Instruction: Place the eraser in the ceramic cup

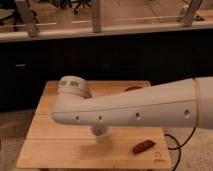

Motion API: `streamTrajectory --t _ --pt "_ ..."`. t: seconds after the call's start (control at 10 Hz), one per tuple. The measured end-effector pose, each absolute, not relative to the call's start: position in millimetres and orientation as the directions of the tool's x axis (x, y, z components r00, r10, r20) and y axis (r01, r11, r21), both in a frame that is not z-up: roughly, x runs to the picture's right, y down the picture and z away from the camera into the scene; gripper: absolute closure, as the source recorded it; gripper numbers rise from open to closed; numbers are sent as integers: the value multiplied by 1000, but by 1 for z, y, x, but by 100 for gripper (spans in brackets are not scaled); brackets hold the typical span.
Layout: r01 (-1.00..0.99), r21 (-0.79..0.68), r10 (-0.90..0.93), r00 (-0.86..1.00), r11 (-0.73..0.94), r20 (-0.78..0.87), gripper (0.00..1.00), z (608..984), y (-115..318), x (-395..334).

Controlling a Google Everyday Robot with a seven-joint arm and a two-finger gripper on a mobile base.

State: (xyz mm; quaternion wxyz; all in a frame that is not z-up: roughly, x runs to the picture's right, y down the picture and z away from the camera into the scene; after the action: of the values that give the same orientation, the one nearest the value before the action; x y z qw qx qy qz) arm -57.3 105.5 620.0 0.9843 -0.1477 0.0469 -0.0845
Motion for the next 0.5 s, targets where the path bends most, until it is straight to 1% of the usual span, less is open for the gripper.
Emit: streamTrajectory --t 0.5 --pt "132 -301 -174 978 944 -118 100 615 106 -43"
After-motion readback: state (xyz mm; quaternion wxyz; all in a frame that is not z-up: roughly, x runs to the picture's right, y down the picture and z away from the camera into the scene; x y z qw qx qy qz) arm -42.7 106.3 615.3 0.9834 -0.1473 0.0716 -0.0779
